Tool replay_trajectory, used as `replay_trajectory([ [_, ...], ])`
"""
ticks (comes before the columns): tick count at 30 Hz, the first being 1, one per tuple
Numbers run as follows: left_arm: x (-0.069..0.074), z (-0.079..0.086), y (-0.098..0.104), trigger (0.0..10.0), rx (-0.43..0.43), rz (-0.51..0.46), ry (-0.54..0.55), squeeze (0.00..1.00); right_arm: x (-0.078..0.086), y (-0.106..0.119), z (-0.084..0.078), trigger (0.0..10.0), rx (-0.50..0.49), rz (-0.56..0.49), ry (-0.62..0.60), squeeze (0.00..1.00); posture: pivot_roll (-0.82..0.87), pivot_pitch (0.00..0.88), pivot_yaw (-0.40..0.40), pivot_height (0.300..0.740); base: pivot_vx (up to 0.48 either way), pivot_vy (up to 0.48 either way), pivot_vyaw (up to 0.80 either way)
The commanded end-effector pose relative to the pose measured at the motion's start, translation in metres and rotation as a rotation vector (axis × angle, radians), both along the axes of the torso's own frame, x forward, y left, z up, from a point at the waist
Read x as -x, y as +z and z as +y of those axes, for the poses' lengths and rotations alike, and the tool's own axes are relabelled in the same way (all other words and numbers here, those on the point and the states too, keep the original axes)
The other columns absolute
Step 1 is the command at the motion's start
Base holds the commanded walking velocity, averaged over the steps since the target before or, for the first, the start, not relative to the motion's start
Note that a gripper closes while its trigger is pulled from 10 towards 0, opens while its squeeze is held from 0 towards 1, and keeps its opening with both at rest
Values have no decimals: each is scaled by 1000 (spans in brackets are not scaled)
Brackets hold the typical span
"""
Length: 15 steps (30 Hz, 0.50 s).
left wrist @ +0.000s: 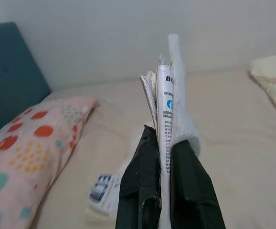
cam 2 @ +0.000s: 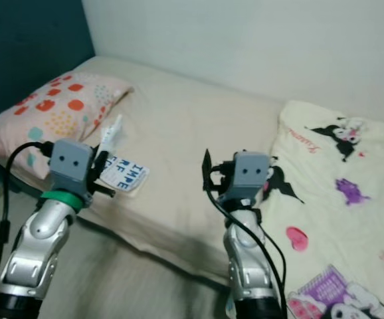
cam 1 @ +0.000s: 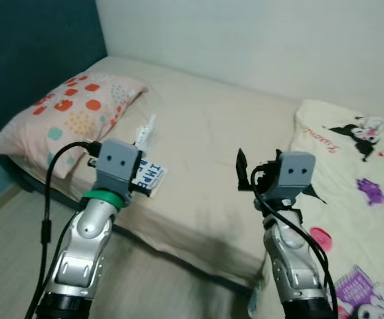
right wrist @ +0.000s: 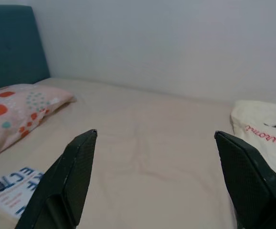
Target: Clean up the room
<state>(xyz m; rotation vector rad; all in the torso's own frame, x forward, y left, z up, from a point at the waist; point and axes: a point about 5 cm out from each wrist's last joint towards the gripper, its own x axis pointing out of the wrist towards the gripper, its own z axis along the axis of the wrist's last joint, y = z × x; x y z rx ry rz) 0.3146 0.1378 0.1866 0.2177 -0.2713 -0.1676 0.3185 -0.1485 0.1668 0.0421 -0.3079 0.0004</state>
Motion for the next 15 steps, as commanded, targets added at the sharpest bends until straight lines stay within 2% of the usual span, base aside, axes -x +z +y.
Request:
replay_trajectory([
  [1,1,2,-3,10000,10,9,4,0,1,-3,2,10000,3,8,6,0,-29,50,39,740,-326,0,0],
  [14,-1,1,-4,10000,7,12,5,0,1,-3,5,10000,31,12,20,0,-35,46,41,740,-331,0,0],
  [15,-2,1,-6,10000,4,22,8,0,0,-3,5,10000,49,12,23,0,-35,46,41,740,0,0,0],
])
